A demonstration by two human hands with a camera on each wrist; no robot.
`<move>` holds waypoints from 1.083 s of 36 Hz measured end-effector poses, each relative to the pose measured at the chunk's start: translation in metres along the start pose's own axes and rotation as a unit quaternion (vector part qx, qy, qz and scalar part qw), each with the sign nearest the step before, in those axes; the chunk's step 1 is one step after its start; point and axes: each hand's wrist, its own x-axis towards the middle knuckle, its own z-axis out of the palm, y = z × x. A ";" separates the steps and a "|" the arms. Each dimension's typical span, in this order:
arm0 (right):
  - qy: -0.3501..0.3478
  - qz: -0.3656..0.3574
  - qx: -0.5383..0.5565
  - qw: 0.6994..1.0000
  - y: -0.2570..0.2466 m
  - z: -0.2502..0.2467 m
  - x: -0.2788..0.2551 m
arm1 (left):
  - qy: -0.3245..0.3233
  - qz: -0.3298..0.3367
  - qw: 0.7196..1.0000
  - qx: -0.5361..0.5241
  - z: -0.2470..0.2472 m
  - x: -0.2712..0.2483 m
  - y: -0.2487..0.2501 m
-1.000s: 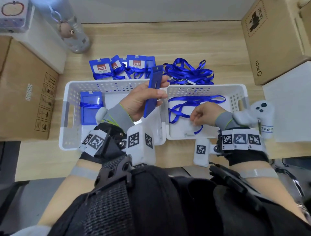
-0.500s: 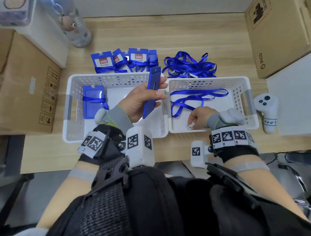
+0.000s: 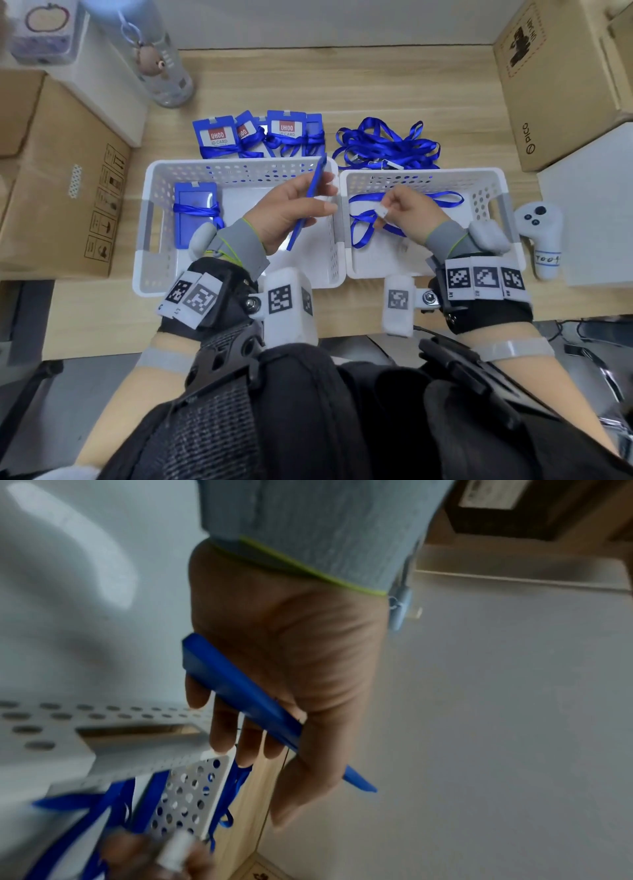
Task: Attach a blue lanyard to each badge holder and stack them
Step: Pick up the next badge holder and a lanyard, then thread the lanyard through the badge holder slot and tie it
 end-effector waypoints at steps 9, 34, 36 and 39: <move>-0.002 -0.111 0.187 0.976 -0.063 -0.013 -0.009 | 0.071 0.052 0.975 0.206 -0.004 0.004 0.009; -0.014 -0.134 0.140 0.981 -0.092 -0.016 0.003 | 0.140 0.108 0.869 0.462 -0.017 0.016 0.032; -0.010 -0.132 0.138 0.982 -0.093 -0.018 0.003 | 0.137 0.109 0.867 0.466 -0.019 0.018 0.034; -0.001 -0.130 0.151 0.980 -0.096 -0.021 0.003 | 0.140 0.102 0.861 0.479 -0.021 0.018 0.036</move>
